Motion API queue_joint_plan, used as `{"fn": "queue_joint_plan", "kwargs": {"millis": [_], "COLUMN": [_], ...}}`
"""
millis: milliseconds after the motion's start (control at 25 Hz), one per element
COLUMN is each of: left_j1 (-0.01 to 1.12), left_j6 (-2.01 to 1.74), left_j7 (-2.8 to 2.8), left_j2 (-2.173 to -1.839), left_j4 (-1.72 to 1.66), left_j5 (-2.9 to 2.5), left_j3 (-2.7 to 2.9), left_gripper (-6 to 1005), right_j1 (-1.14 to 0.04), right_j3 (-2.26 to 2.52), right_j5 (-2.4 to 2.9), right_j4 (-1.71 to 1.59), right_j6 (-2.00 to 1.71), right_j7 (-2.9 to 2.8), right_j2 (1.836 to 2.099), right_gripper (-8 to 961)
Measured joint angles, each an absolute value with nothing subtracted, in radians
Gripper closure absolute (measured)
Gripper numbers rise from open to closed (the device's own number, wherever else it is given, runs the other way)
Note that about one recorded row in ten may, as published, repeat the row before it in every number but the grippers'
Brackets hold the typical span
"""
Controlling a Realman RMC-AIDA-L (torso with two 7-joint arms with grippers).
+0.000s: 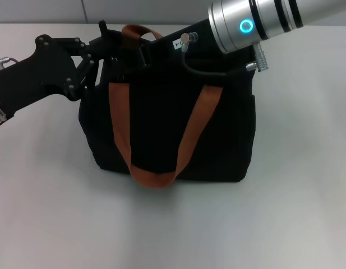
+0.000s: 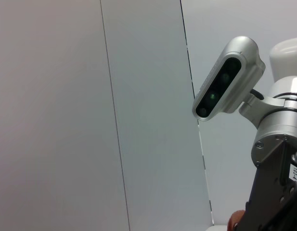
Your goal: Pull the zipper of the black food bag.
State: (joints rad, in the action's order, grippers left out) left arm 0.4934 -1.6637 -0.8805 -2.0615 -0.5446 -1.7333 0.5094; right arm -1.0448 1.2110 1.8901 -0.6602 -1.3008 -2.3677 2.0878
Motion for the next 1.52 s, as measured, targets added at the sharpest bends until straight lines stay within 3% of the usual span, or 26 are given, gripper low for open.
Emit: {"fn": "queue_joint_plan", "kwargs": {"millis": [960, 1520], "left_j1": [0.480, 0.480], "left_j6": [-1.660, -1.638], "left_j7": [-0.879, -0.880], "left_j2": [-2.056, -2.048], "left_j4": [-0.545, -0.545], "left_j5": [-1.728, -1.719], "left_j3": [0.501, 0.499], "left_gripper": [881, 873], "right_j1": [-0.956, -0.804], "right_j3": [1.272, 1.252], "right_j5": [2.029, 2.140], "right_j4": [-0.916, -1.151], "right_j6": [-1.321, -1.396], "right_j7": [-2.576, -2.691], "right_j2": [2.084, 2.083], "right_gripper": [954, 927]}}
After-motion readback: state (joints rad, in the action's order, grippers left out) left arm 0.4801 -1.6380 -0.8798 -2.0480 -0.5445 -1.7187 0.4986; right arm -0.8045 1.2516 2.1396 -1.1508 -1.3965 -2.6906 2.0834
